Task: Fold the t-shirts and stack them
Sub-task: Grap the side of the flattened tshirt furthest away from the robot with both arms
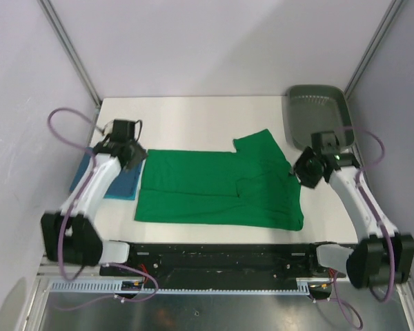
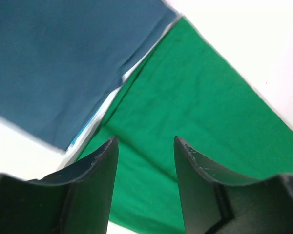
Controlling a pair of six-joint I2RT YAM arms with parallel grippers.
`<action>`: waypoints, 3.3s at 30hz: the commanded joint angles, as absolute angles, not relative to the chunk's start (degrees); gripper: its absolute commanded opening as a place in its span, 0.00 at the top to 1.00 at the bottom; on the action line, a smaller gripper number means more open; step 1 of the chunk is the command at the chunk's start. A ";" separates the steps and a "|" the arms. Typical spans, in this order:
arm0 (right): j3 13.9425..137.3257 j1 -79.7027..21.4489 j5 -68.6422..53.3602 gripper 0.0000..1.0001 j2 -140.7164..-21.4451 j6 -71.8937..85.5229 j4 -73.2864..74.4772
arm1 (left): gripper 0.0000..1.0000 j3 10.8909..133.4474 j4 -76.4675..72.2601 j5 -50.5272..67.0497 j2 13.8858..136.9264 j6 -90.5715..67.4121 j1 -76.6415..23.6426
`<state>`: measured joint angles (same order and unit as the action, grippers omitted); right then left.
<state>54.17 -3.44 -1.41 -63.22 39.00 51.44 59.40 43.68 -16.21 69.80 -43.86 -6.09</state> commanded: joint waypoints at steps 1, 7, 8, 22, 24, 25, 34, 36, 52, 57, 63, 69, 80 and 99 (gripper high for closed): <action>62.99 -8.04 2.86 0.47 -75.96 34.56 41.10 | 0.49 69.59 36.74 -13.44 86.62 -33.64 -8.26; 70.05 -8.95 1.06 0.51 -88.39 32.98 33.73 | 0.58 84.84 35.96 -14.79 105.35 -30.89 -8.65; 70.88 -9.00 0.92 0.51 -89.98 32.75 33.04 | 0.59 86.59 35.95 -15.52 107.56 -31.26 -8.59; 78.11 -7.39 -1.95 0.53 -101.63 29.16 31.10 | 0.64 94.65 36.02 -19.01 121.31 -37.72 -5.73; 78.37 -7.25 -2.11 0.54 -102.20 28.98 31.11 | 0.64 94.59 36.05 -19.17 121.76 -38.00 -5.56; 78.43 -7.23 -2.24 0.54 -102.47 28.90 31.07 | 0.64 94.54 36.04 -19.30 121.96 -38.07 -5.51; 78.49 -7.19 -2.91 0.55 -104.31 28.69 29.94 | 0.64 95.53 36.03 -19.63 124.62 -38.01 -4.88; 78.49 -7.33 -2.93 0.55 -104.61 28.62 29.72 | 0.64 95.89 36.03 -19.61 125.22 -37.98 -4.84; 85.65 -8.61 3.47 0.54 -112.27 22.14 25.28 | 0.99 94.94 36.03 -20.46 124.84 -37.07 -4.86; 93.43 -9.93 7.05 0.54 -118.63 20.24 25.99 | 1.00 94.33 36.03 -20.89 123.86 -36.52 -4.86; 102.97 -11.47 11.65 0.53 -126.49 18.63 28.32 | 1.00 93.71 35.94 -21.34 123.01 -36.07 -4.76; 109.41 -12.69 16.58 0.53 -132.24 18.30 31.26 | 1.00 93.37 35.93 -20.80 122.85 -36.10 -4.79; 110.52 -13.21 15.75 0.72 -135.74 19.20 32.57 | 1.00 92.76 35.90 -20.14 122.76 -36.17 -4.80; 112.67 -13.04 20.46 1.00 -126.21 19.88 37.72 | 1.00 92.94 35.46 -19.87 117.40 -34.69 -4.60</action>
